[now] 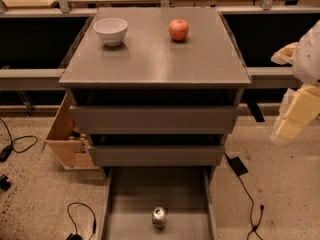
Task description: Pick 7up can from bottom drawer and place on counter
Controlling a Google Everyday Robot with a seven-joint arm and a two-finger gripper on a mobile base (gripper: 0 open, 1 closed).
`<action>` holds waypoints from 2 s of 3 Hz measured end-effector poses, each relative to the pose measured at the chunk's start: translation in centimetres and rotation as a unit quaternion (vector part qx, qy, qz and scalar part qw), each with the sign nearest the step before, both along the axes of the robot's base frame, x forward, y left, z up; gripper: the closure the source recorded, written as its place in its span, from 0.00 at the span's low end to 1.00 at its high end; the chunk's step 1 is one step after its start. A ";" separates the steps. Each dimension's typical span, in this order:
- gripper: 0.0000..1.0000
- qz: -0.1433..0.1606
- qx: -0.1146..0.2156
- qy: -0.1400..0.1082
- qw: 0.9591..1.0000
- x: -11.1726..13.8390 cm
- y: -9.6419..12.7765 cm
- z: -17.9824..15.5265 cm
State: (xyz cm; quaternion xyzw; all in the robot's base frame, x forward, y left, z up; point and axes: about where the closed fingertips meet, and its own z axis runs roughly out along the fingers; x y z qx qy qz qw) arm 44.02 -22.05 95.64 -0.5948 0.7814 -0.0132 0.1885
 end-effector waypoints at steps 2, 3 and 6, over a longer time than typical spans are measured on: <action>0.00 -0.045 0.179 0.024 0.982 -2.0 -1.4 -18.0; 0.00 -0.071 0.249 0.000 0.966 -1.7 -2.0 -23.8; 0.00 -0.087 0.306 -0.011 0.948 -1.2 -1.8 -28.4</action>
Offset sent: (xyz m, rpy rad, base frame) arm -0.0133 -0.0318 -0.2712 0.5481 -0.0074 -0.1908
